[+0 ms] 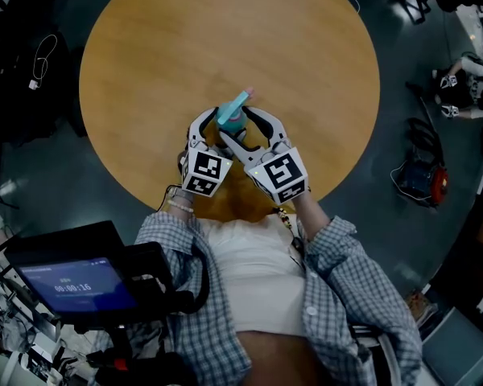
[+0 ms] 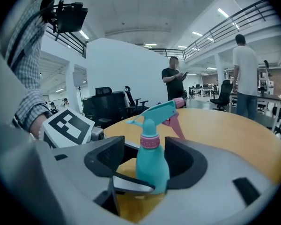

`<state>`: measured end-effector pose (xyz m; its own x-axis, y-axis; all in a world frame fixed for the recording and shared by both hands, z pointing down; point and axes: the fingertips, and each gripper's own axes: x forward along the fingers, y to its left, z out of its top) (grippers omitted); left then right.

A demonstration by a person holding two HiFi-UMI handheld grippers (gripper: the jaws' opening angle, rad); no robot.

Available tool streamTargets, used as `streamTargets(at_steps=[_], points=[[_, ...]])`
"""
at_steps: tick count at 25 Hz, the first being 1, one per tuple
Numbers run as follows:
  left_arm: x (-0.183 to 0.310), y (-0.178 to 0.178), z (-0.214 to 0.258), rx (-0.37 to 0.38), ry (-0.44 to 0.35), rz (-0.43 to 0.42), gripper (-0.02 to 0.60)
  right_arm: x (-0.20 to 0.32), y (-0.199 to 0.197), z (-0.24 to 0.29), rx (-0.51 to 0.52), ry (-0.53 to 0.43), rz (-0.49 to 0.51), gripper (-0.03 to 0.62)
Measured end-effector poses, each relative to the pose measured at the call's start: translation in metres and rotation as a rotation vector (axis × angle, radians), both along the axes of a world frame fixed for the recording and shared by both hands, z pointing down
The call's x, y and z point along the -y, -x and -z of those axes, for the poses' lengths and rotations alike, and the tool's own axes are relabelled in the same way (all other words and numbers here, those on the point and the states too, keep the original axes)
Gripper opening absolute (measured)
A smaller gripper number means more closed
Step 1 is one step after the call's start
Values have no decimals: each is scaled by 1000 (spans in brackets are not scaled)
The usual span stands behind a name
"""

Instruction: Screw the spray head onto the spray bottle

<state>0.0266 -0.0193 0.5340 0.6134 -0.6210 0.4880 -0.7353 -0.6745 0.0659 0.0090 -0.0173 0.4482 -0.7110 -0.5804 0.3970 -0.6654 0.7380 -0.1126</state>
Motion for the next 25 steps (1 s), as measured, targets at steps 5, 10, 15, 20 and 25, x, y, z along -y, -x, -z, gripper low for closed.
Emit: streamTargets(at_steps=[5,10,15,20,25], points=[[-13,17,-4,-11,22,18,354,-3,-27,-5,-4,11,-54,244],[-20,59,3,-35,31,136,162,-8,-69,-23,-26,35,-172,216],[-21,86,3,-56,38,221,6,-9,-90,-40,-67,19,-295,-6],[-22,89,1,-80,50,238,6,-12,-90,-57,-36,68,-327,-6],[-28,84,-3,-92,54,222,6,-15,-89,-61,-15,83,-346,-6]])
